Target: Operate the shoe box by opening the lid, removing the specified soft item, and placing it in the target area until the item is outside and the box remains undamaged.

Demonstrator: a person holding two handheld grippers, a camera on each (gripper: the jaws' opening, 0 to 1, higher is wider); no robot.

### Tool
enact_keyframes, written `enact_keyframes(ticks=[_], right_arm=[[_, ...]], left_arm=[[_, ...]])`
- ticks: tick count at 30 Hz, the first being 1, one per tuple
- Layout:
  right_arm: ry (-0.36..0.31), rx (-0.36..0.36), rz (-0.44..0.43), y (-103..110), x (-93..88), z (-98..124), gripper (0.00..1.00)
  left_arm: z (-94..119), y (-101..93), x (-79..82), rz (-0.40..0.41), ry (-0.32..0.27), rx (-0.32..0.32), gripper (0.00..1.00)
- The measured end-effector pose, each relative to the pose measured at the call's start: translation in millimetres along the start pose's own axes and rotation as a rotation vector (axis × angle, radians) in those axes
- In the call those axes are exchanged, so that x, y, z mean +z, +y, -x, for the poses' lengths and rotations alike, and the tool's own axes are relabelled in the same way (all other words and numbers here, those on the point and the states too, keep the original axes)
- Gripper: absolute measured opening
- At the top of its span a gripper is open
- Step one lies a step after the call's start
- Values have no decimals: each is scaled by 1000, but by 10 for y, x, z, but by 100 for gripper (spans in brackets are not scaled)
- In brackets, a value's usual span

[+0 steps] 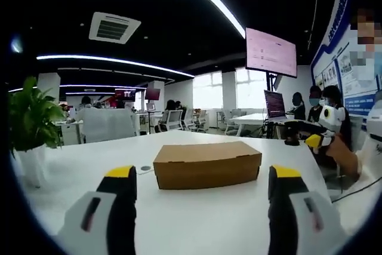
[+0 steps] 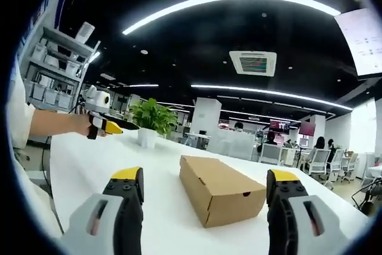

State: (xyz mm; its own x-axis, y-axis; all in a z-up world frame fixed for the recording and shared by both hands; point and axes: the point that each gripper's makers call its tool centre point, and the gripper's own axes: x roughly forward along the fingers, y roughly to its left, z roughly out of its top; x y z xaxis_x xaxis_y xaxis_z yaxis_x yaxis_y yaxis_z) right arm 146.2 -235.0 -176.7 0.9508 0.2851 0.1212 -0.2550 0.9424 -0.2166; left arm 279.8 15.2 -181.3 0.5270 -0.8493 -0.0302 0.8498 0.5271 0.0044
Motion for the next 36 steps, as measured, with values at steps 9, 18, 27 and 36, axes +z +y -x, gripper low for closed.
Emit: enact_keyframes(ticks=[9, 18, 27, 36], right_arm=[[-5, -22, -10, -73, 48, -109, 92], [10, -45, -53, -77, 34, -275, 98], [49, -75, -64, -163, -17, -313, 99], [64, -91, -79, -202, -71, -373, 98]], left_arm=[[-59, 102, 33, -10, 17, 1, 99], [-181, 163, 138, -48, 18, -17, 99], [-264, 288, 172, -40, 10, -23, 99], [-421, 347, 153, -62, 34, -47, 99]])
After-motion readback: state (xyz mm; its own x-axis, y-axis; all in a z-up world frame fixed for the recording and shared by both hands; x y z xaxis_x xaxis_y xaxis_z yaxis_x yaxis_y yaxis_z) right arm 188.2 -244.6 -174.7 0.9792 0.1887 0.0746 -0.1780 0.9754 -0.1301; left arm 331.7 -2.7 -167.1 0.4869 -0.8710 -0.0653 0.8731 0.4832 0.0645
